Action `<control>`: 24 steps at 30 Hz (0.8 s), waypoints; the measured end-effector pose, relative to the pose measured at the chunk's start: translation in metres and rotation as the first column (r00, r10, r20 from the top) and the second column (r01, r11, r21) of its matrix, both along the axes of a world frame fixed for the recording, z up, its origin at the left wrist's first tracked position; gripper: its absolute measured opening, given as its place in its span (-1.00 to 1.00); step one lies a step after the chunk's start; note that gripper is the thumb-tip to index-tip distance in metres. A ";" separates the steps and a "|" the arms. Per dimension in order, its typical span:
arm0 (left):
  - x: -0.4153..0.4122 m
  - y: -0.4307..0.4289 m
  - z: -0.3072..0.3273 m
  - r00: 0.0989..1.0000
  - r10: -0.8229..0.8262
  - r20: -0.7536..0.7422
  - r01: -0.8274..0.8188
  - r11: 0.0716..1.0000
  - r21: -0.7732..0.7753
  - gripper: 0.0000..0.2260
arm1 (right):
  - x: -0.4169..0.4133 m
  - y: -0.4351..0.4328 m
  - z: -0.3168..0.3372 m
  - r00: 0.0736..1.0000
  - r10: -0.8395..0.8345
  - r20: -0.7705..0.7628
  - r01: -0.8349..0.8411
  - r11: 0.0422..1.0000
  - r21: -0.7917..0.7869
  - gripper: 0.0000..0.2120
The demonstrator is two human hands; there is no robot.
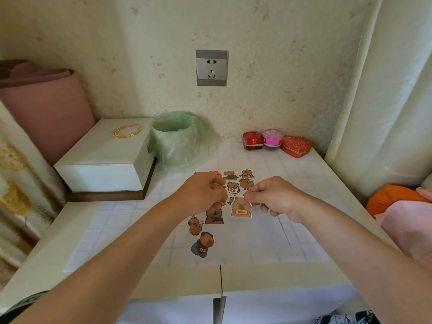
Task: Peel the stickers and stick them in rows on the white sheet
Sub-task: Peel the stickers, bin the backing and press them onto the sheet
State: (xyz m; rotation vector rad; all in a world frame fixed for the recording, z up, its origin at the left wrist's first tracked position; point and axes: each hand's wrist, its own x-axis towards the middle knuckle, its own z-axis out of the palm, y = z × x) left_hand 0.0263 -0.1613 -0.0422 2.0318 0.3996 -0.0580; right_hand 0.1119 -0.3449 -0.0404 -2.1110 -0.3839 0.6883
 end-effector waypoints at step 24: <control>-0.002 0.008 -0.019 0.950 -0.239 -0.200 0.311 0.762 0.568 -0.67 | -0.010 0.022 -0.036 0.945 0.109 0.309 -0.054 0.982 -0.183 -0.96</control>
